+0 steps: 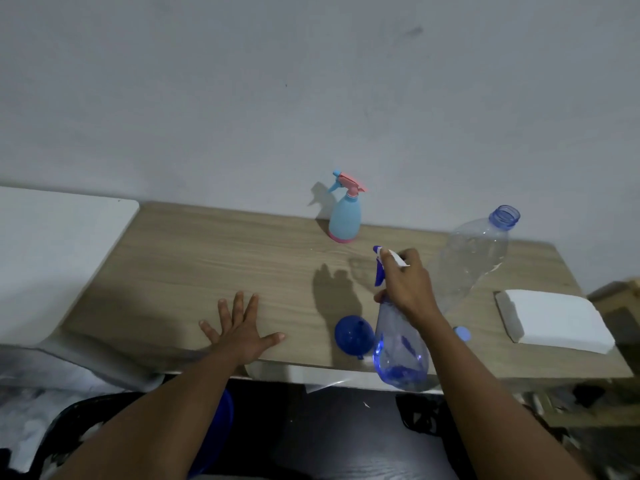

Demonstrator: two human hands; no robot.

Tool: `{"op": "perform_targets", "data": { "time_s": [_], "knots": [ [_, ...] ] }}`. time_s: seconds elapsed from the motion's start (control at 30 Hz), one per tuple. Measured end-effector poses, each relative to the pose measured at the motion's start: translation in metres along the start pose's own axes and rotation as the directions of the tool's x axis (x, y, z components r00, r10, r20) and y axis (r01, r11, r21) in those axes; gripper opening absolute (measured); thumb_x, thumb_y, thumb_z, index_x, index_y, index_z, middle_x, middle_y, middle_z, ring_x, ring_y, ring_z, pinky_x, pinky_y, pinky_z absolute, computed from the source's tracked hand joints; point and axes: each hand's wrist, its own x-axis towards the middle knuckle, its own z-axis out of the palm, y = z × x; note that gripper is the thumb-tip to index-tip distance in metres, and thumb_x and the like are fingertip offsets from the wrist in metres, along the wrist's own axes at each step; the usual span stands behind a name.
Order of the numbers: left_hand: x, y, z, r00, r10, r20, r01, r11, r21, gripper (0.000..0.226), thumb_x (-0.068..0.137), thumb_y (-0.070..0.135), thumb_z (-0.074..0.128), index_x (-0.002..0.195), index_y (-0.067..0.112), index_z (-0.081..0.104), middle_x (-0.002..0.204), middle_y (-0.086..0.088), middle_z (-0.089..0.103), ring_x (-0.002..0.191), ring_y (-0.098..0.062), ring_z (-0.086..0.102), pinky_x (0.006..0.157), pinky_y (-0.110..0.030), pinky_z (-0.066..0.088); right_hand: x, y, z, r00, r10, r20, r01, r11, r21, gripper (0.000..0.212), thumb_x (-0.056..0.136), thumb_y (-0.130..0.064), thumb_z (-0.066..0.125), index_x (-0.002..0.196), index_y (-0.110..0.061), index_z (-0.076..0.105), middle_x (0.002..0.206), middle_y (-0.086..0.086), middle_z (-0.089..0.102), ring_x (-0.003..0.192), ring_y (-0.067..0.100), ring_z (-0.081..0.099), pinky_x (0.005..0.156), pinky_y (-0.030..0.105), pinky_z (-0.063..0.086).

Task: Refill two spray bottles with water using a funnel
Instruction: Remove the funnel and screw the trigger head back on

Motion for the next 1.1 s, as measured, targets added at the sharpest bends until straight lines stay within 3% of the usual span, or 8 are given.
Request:
{"op": "perform_targets", "data": {
  "time_s": [0.13,0.3,0.47,0.6,0.73,0.83,0.93,1.1],
  "knots": [
    [0.000,0.001,-0.001,1.000,0.004,0.019,-0.004,1.000,0.004,0.118,0.064,0.094,0.038,0.146,0.040,-0.028,0.151,0.007,-0.044,0.139,-0.029,-0.041,0.105,-0.069,-0.022,0.007,-0.026,0.011,0.986,-0.160,-0.040,0.164,0.982,0.099,0.024,0.094,-0.026,0.058,0.098,-0.008,0.045,0.083,0.012,0.061,0.061,0.034,0.065,0.047,0.028,0.051],
    [0.002,0.000,-0.001,1.000,0.008,0.007,-0.008,1.000,0.005,0.116,0.066,0.093,0.038,0.147,0.040,-0.027,0.151,0.007,-0.044,0.138,-0.029,-0.042,0.104,-0.069,-0.022,0.041,-0.048,0.033,0.931,-0.349,-0.106,0.353,0.936,0.016,0.019,0.093,-0.030,0.061,0.085,-0.015,0.053,0.084,0.013,0.065,0.074,0.031,0.063,0.061,0.037,0.049],
    [0.004,-0.001,0.001,1.000,0.015,-0.008,-0.015,1.000,-0.006,0.115,0.067,0.093,0.038,0.146,0.042,-0.028,0.151,0.008,-0.044,0.137,-0.028,-0.043,0.105,-0.068,-0.023,0.073,-0.062,0.066,0.917,-0.392,-0.069,0.393,0.920,-0.007,0.018,0.088,-0.028,0.070,0.088,-0.010,0.071,0.086,0.005,0.071,0.078,0.019,0.063,0.071,0.029,0.049],
    [0.006,-0.003,0.002,1.000,0.013,-0.008,-0.013,1.000,-0.006,0.113,0.067,0.093,0.037,0.145,0.043,-0.028,0.150,0.008,-0.045,0.136,-0.027,-0.045,0.103,-0.068,-0.024,0.092,-0.075,0.095,0.914,-0.405,0.014,0.405,0.914,-0.010,0.011,0.088,-0.020,0.070,0.094,-0.012,0.075,0.084,0.003,0.071,0.066,0.007,0.060,0.064,0.013,0.044],
    [0.009,-0.003,0.004,1.000,0.000,-0.014,0.000,1.000,-0.005,0.113,0.067,0.092,0.038,0.146,0.043,-0.026,0.151,0.009,-0.044,0.137,-0.028,-0.044,0.104,-0.070,-0.021,0.118,-0.086,0.124,0.911,-0.406,0.073,0.410,0.909,-0.073,0.012,0.088,-0.009,0.063,0.097,-0.008,0.072,0.089,0.008,0.070,0.075,0.023,0.063,0.070,0.034,0.051],
    [0.009,-0.002,0.003,1.000,-0.006,-0.022,0.006,1.000,-0.016,0.117,0.062,0.096,0.037,0.146,0.043,-0.025,0.151,0.010,-0.043,0.137,-0.027,-0.044,0.104,-0.069,-0.023,0.135,-0.094,0.143,0.902,-0.417,0.114,0.430,0.892,-0.137,0.013,0.088,-0.004,0.060,0.095,-0.001,0.070,0.097,0.017,0.066,0.076,0.025,0.061,0.070,0.041,0.050],
    [0.010,0.000,0.002,1.000,-0.013,-0.024,0.013,1.000,-0.025,0.119,0.060,0.096,0.039,0.146,0.043,-0.025,0.151,0.011,-0.043,0.136,-0.026,-0.046,0.103,-0.067,-0.025,0.148,-0.104,0.157,0.897,-0.424,0.122,0.439,0.885,-0.156,0.015,0.093,-0.009,0.058,0.104,-0.003,0.067,0.108,0.017,0.062,0.092,0.032,0.065,0.083,0.049,0.054],
    [0.013,0.000,0.003,0.999,-0.022,-0.026,0.021,0.999,-0.029,0.120,0.060,0.094,0.040,0.147,0.042,-0.024,0.152,0.009,-0.041,0.135,-0.027,-0.046,0.103,-0.069,-0.024,0.164,-0.113,0.167,0.881,-0.455,0.127,0.473,0.848,-0.238,0.015,0.093,-0.009,0.058,0.101,-0.003,0.069,0.104,0.015,0.061,0.087,0.029,0.062,0.071,0.035,0.047]
  ]
}}
